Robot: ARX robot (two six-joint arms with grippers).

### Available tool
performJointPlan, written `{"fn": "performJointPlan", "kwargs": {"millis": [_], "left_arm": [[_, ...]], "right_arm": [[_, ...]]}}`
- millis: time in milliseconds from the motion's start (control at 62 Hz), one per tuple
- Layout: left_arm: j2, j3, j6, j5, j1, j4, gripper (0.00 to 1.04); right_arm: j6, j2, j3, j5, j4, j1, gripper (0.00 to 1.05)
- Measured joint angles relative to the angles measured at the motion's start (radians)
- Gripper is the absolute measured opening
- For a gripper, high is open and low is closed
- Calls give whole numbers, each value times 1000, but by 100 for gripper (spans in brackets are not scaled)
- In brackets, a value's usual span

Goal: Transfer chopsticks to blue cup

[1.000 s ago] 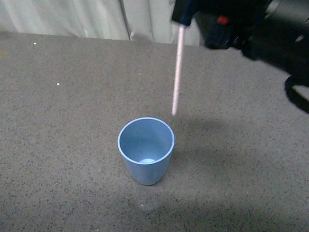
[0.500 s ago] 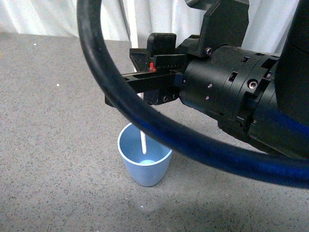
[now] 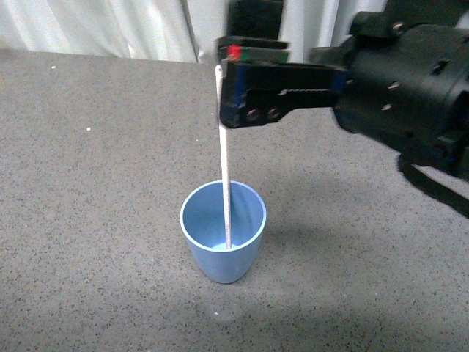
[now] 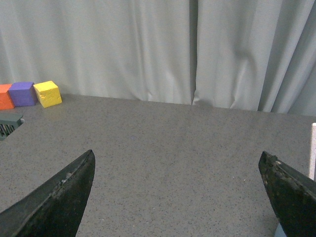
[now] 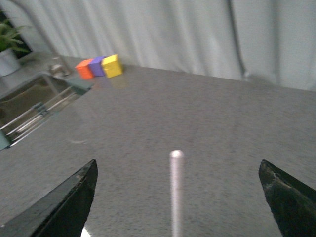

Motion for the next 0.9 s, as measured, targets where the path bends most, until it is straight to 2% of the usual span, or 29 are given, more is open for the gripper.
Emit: {"fn": "performJointPlan", "kwargs": {"millis": [65, 242, 387, 419, 484, 548, 677, 903], "left_arm": [[0, 0, 0, 0, 0, 0, 98], [0, 0, 0, 0, 0, 0, 98], [0, 0, 0, -2, 0, 0, 98], [0, 0, 0, -2, 0, 0, 98], [0, 0, 0, 1, 0, 0, 98], [0, 0, 0, 0, 0, 0, 98], [0, 0, 0, -1, 0, 0, 98], [0, 0, 0, 0, 0, 0, 98]], "right_arm": [[-3, -61, -38, 55, -66, -44, 95], [-34, -253, -156, 130, -216, -115, 95], [-37, -420, -234, 151, -249, -146, 95], [-53, -422, -244, 190, -212, -143, 93], [-135, -394, -307, 325, 16, -149, 81], [-189, -401, -362, 341, 107, -178, 70], [-238, -518, -422, 288, 71, -242, 47], [-253, -729, -485, 201, -76, -334, 6]]}}
